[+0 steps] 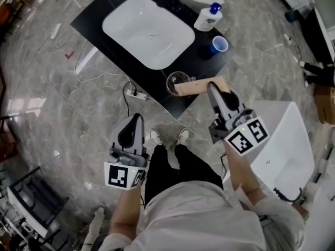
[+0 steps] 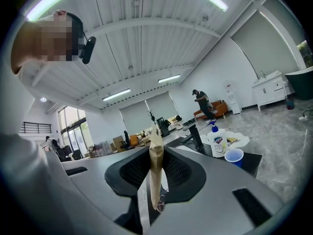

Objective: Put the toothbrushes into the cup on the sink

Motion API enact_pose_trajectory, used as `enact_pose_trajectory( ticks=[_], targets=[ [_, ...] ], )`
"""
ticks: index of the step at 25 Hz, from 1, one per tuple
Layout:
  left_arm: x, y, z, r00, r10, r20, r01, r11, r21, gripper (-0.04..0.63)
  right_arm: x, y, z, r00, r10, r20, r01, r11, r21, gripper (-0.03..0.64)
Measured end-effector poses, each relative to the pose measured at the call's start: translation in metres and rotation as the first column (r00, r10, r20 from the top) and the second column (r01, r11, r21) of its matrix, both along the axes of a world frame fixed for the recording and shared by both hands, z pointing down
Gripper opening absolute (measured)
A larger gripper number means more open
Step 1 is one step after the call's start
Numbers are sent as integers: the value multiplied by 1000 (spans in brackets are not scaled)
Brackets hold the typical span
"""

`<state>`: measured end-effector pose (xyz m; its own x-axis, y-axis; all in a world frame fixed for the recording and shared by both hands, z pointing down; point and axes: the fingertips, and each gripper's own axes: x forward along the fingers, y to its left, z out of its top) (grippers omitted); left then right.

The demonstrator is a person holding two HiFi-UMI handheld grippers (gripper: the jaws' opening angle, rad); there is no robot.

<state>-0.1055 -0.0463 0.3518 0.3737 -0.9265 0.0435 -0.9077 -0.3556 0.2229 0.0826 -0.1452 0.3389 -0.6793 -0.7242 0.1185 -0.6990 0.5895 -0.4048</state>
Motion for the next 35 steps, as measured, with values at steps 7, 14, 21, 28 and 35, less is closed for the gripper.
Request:
enact_pose_trajectory(
  ticks=[7, 14, 21, 28, 35],
  targets=[
    [-1, -3, 7, 1000, -13, 1, 13, 1000, -12, 2, 1, -5, 20, 1000, 7, -15, -7, 1000, -20, 97],
    [-6, -1, 14, 999, -33, -1, 33, 999, -34, 2, -4, -11, 27, 1000, 6, -23, -7, 1000, -11, 97],
    [-9, 0, 23, 999, -41, -3, 41, 998, -54, 2, -8, -16, 39, 1000, 9, 1, -9, 999, -38, 97],
    [-10, 2, 31, 999, -47, -10, 46, 996, -75, 2, -9, -20, 49, 1000, 13, 23, -12, 998, -64, 97],
    [-10, 5, 44, 998, -57, -17, 55, 993, -106, 2, -8, -21, 63, 999, 25, 34, -21, 995, -97, 97]
  ],
)
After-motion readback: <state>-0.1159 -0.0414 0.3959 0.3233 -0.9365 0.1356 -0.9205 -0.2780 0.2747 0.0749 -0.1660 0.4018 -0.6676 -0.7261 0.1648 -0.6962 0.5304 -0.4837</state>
